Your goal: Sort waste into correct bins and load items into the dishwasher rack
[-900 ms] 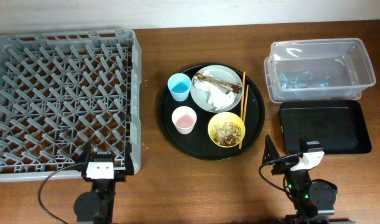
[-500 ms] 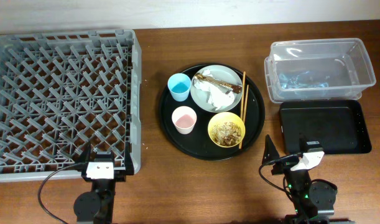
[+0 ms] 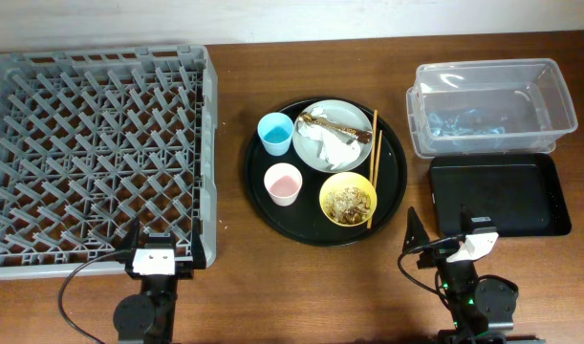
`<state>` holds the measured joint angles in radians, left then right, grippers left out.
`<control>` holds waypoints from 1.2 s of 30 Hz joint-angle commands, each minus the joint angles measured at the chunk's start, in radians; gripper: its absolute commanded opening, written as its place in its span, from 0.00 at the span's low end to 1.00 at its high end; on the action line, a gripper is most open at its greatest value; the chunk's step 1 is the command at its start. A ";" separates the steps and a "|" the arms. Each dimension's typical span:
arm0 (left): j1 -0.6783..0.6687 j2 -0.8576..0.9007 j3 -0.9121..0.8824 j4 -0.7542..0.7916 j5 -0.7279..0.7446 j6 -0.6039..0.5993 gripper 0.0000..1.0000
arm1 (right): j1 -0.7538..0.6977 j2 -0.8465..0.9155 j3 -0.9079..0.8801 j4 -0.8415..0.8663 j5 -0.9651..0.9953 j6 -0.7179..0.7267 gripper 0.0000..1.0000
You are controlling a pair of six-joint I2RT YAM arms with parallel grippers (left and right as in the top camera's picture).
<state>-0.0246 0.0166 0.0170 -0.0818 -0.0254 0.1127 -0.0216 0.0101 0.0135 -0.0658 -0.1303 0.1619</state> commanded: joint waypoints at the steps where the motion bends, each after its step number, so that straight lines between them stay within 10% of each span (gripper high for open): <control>1: 0.005 -0.011 -0.008 -0.001 0.014 0.013 0.99 | 0.009 -0.006 -0.008 0.001 0.008 0.008 0.99; 23: 0.005 -0.011 -0.008 0.008 0.016 0.013 0.99 | 0.009 -0.007 -0.008 0.018 -0.003 0.012 0.99; 36: 0.005 -0.011 0.034 0.134 0.296 0.013 0.99 | 0.008 -0.003 0.067 0.159 -0.126 -0.008 0.98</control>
<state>-0.0246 0.0154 0.0170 0.0429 0.1963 0.1127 -0.0216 0.0101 0.0177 0.0841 -0.2161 0.1612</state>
